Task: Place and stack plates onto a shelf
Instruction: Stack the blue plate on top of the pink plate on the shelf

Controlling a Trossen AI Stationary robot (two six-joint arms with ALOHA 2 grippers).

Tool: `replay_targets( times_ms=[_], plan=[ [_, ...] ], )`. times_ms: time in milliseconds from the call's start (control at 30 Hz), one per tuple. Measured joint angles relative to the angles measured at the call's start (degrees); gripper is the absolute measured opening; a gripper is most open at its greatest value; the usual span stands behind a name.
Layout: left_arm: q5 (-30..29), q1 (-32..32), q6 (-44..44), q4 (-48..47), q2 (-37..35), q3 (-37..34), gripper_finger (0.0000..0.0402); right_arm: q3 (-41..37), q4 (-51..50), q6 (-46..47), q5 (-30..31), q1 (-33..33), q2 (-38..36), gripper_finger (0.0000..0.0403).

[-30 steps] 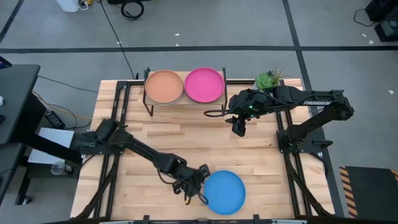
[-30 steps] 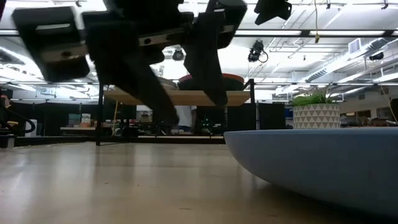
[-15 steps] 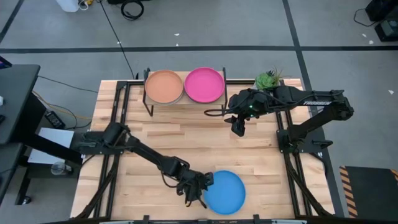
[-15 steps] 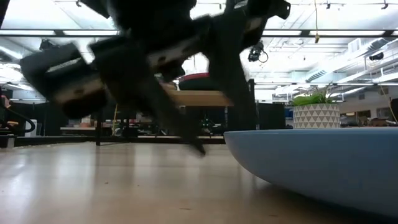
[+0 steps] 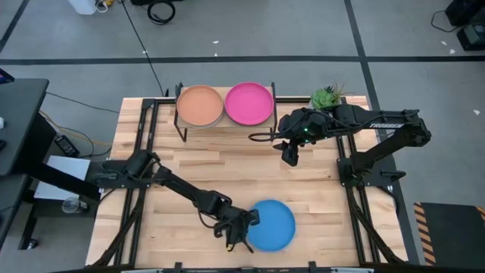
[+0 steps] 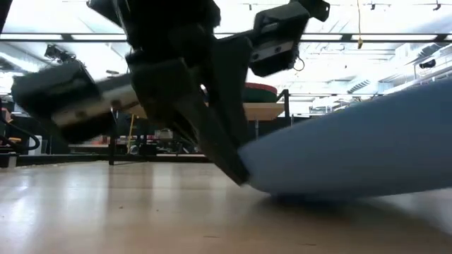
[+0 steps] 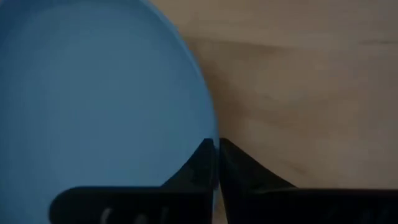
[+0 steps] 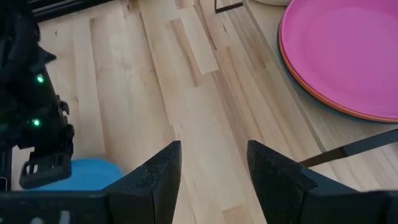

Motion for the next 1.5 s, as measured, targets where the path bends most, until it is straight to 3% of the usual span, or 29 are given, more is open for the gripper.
replay_targets(
  times_ms=[233, 400, 633, 833, 933, 1133, 1500],
  plan=[
    [0.2, 0.6, -6.1, -10.8, -10.1, 0.0, 0.0014, 0.0, -2.2, 0.4, 0.0, 0.0, 0.0, 0.0190],
    [-8.8, 1.6, -9.1, -21.0, -21.5, 0.0, 0.0014, 0.0, -3.2, 0.6, 0.0, 0.0, -0.4, 0.0190],
    [-13.9, 13.8, -12.1, -26.6, -31.4, 0.1, 0.0014, 0.0, -2.7, 0.9, 3.3, 1.5, -3.0, 0.0190],
    [-13.7, 28.1, -10.5, -32.2, -31.0, 4.6, 0.0014, 0.0, -2.7, 1.5, 18.4, 4.2, -7.4, 0.0190],
    [-13.3, 32.8, -8.0, -32.2, -31.0, 6.9, 0.0014, 0.0, -2.1, 1.1, 22.6, 5.4, -9.3, 0.0190],
    [-4.7, 41.1, -7.6, -31.7, -29.0, 11.3, 0.0014, 0.0, -0.5, -1.5, 23.2, 5.7, -10.6, 0.0190],
    [-3.1, 45.2, -7.5, -36.8, -18.8, 14.8, 0.0022, 0.0, 0.3, -3.7, 23.2, 5.1, -8.5, 0.0190]
  ],
)
